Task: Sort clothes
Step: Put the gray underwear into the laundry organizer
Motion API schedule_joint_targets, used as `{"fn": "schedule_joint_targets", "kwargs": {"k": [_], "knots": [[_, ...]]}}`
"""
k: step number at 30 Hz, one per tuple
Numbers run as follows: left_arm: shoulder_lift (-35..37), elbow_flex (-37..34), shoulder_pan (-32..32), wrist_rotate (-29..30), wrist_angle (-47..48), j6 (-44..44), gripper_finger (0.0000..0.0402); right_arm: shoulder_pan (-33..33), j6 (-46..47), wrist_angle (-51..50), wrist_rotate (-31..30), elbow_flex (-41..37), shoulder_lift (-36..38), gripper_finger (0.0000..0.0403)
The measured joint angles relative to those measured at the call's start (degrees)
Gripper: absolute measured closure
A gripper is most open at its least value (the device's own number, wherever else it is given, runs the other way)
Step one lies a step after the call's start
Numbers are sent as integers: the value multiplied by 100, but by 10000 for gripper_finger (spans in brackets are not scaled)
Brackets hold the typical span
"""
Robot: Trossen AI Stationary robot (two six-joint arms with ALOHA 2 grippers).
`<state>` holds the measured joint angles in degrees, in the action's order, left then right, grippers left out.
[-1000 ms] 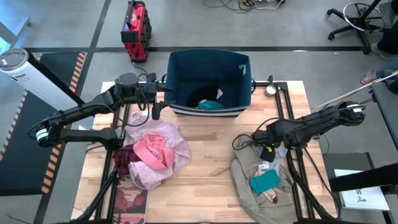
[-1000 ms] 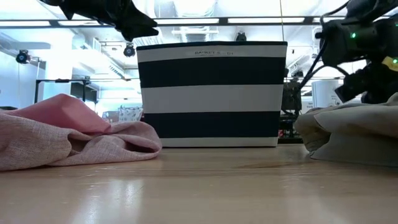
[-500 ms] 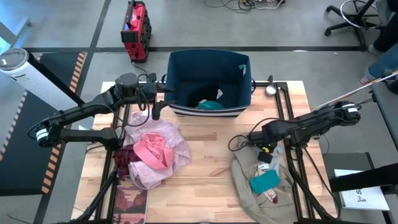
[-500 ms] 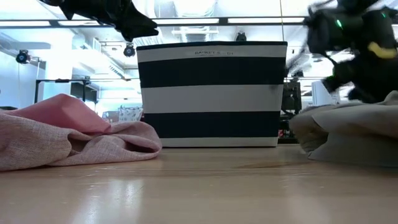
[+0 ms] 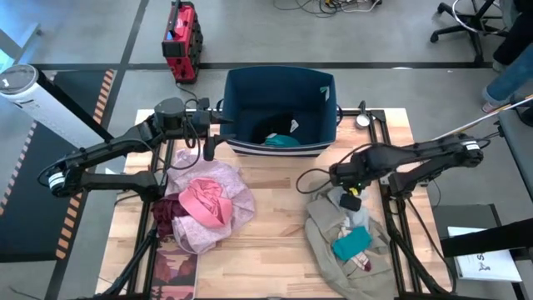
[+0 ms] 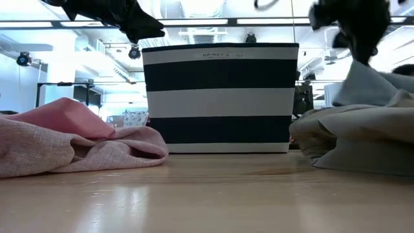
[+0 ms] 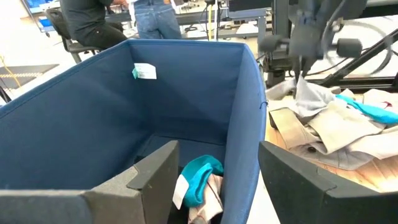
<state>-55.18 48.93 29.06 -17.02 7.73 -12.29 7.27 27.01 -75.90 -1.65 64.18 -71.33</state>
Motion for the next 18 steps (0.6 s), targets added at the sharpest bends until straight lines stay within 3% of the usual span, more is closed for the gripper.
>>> {"fn": "schedule_joint_targets", "kwargs": {"k": [10,18], "knots": [[0,0,0,-2,24,-2,202,174,-224,-551,-742,1564,0,403],[6,0,0,-1,22,-2,201,173,-946,-30,-1199,2390,-6,403]]}}
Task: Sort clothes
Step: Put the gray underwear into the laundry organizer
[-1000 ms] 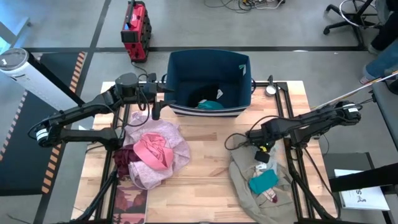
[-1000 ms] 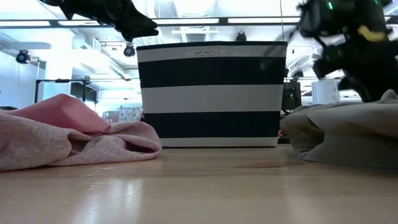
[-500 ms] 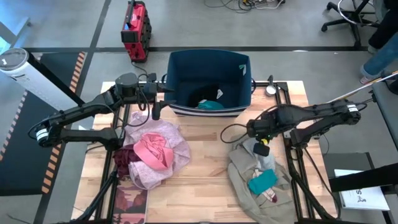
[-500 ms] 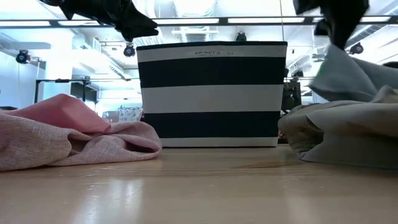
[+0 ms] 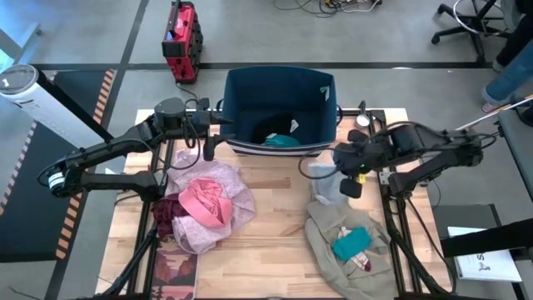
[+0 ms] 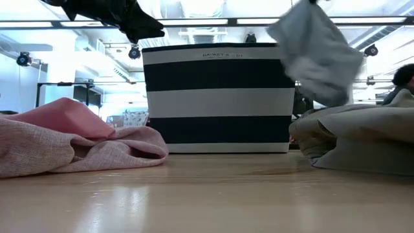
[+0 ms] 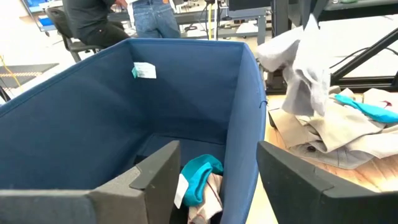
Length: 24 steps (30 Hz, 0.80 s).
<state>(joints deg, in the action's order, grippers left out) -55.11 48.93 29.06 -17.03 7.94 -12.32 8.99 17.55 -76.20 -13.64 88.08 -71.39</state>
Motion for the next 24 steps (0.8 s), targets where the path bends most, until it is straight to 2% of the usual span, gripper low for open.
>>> {"fn": "schedule_joint_targets", "kwargs": {"k": [7,14,19,24], "knots": [[2,0,1,-1,0,0,194,-2,-879,1150,-756,346,-2,403],[89,0,0,-1,0,0,187,-166,-1973,2894,-1347,417,-2,403],[122,0,2,-1,0,0,181,-659,-2911,4018,-1497,423,-72,403],[122,0,0,-1,17,0,173,-1428,-3641,4660,-1486,423,-262,403]]}}
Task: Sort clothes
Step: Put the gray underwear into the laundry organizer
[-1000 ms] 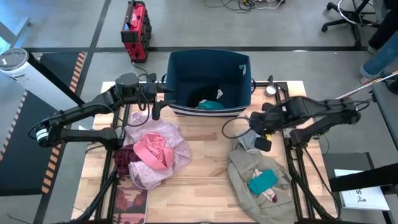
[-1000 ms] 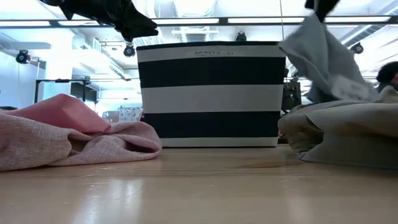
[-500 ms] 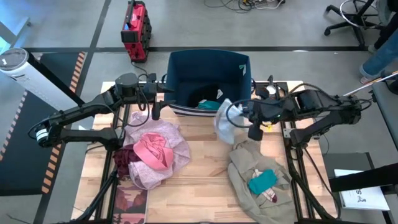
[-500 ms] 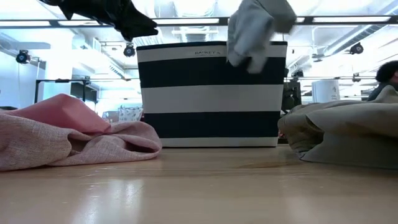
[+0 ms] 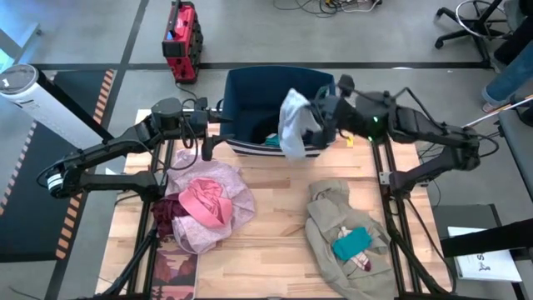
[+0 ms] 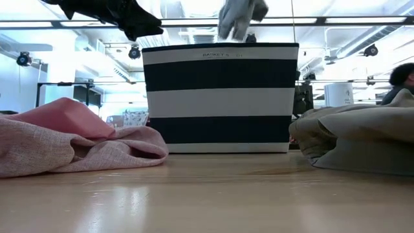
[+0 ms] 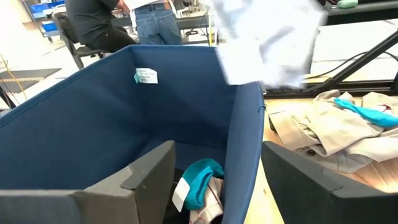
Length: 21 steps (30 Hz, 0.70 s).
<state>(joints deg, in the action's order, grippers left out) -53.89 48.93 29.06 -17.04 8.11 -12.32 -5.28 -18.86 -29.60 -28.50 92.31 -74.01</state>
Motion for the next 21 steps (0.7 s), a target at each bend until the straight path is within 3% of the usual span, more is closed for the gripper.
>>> {"fn": "schedule_joint_targets", "kwargs": {"k": [4,9,17,21], "knots": [[0,0,0,0,6,0,168,-624,-350,444,196,0,-291,403],[0,0,0,-2,17,0,171,-1346,-283,631,1143,0,-732,403],[4,0,2,-2,167,-3,186,-2085,-5,349,2104,-2,-1602,403],[4,0,0,-2,270,-57,189,-2327,38,220,2148,-2,-2080,403]]}}
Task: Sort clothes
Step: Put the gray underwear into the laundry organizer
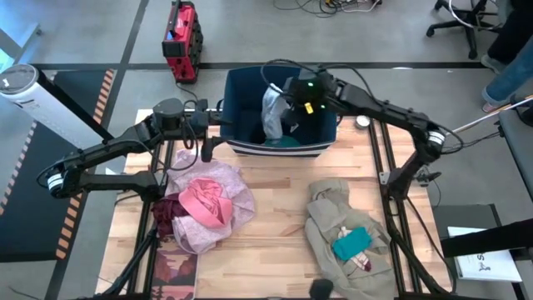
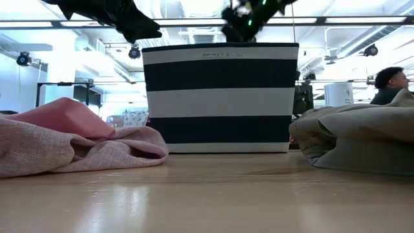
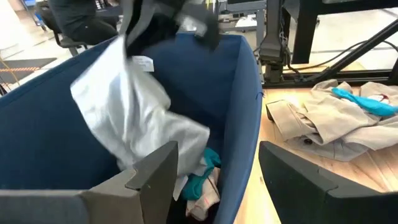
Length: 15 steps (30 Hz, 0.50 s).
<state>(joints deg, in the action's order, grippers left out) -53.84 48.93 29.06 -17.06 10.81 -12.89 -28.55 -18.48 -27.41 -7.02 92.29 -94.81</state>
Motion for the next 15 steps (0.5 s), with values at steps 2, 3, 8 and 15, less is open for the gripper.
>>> {"fn": "schedule_joint_targets", "kwargs": {"k": [2,3,8,15], "knots": [[0,0,0,0,41,-4,188,-105,15,-75,110,0,-204,403],[0,0,2,0,51,-4,187,-158,77,-102,245,0,-301,403],[4,0,1,0,85,-6,176,-369,317,-467,1018,0,-742,403],[7,0,2,0,151,-6,165,-444,289,-1161,1348,-3,-1254,403]]}}
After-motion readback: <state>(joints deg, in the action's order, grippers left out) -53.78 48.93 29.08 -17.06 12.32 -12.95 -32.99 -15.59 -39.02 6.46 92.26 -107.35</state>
